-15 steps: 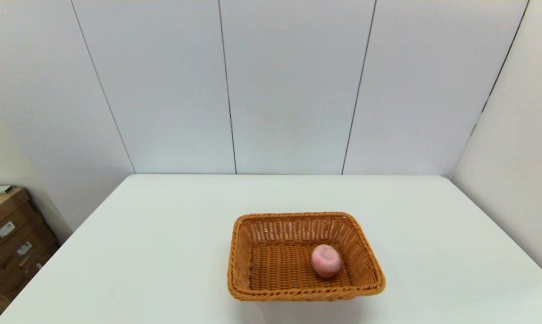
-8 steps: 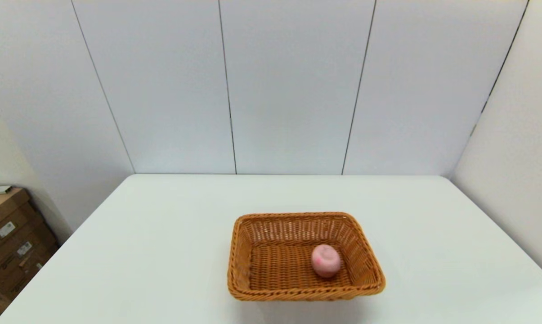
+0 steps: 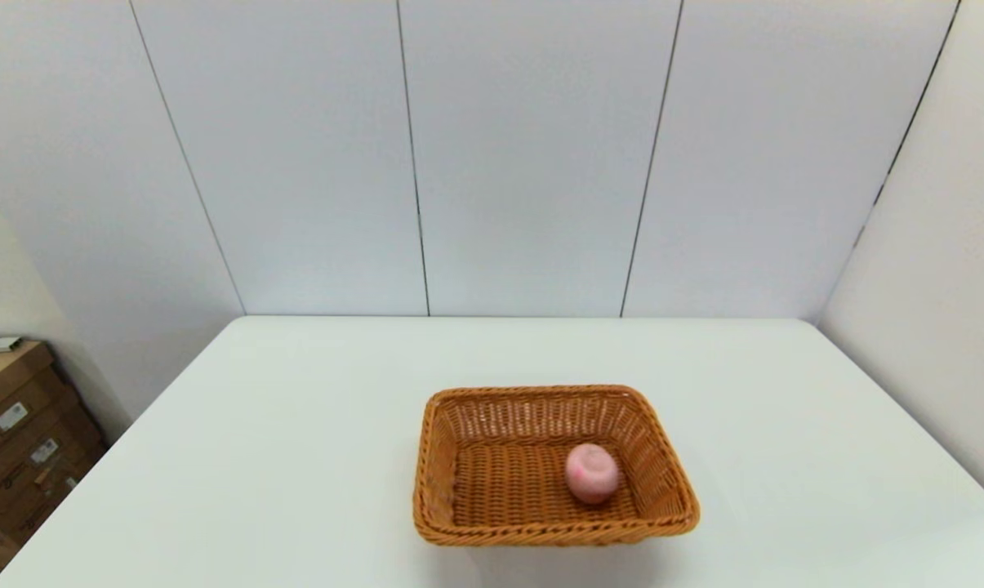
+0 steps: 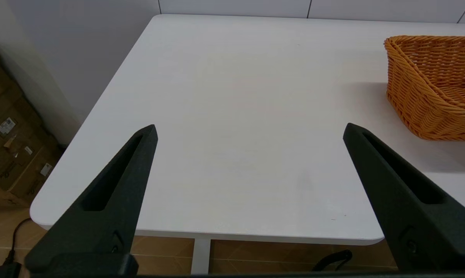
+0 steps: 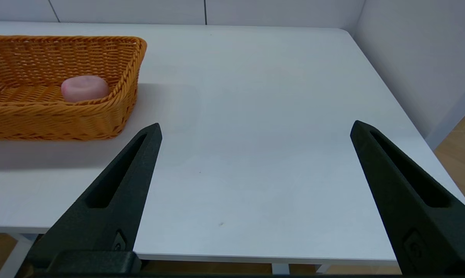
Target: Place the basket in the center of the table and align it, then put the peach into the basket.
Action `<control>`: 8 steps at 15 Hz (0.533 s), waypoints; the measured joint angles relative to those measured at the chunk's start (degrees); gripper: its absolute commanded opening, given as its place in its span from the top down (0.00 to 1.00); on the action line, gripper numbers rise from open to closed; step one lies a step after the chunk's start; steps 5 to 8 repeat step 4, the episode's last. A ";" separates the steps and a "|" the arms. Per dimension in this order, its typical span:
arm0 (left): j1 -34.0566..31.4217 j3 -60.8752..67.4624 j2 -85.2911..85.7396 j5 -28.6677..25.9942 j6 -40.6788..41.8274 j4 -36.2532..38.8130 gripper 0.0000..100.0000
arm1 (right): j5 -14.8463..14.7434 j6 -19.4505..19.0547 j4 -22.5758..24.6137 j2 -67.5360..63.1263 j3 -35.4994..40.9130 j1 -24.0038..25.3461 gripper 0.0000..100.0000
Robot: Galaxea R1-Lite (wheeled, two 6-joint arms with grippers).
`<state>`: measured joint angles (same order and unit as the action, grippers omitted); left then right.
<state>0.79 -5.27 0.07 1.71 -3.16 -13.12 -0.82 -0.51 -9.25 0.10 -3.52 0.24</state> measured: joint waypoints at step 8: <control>0.00 0.00 0.00 0.02 0.05 0.00 0.00 | -0.04 0.78 0.02 0.01 0.00 -0.02 0.00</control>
